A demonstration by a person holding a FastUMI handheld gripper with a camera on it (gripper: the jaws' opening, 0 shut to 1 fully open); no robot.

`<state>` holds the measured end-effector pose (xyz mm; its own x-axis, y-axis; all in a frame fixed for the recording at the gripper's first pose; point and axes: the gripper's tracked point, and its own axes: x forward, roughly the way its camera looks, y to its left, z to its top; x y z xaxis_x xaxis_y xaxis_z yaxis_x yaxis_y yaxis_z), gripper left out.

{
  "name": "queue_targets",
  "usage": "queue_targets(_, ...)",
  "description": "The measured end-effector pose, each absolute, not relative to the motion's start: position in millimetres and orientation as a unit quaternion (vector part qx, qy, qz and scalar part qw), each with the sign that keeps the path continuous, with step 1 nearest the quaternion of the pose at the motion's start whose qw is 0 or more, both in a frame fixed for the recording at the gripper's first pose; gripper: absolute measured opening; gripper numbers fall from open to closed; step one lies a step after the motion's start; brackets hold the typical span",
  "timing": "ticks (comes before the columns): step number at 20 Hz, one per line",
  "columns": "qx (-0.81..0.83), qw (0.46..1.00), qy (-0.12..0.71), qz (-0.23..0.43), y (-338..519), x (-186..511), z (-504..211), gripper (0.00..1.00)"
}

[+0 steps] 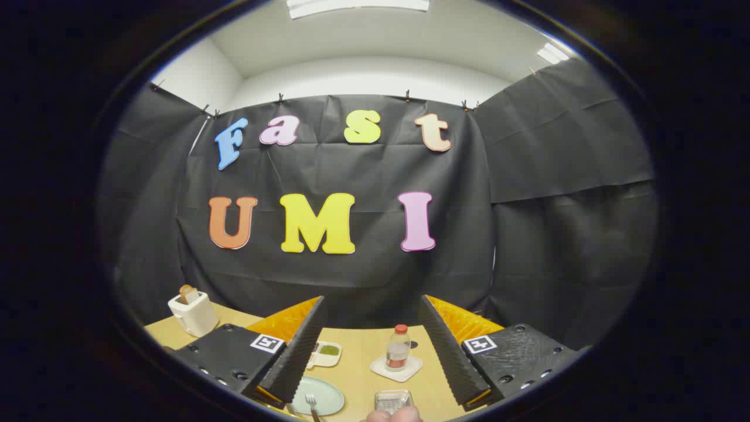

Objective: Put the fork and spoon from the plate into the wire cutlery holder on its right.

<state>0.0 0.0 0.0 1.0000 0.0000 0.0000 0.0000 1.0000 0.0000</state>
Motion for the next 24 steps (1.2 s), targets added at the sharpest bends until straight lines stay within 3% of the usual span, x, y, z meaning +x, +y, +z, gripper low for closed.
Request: queue_targets(24, -0.014, 0.997, 0.037, 0.064, 55.6, 9.9, -16.7, 0.95)
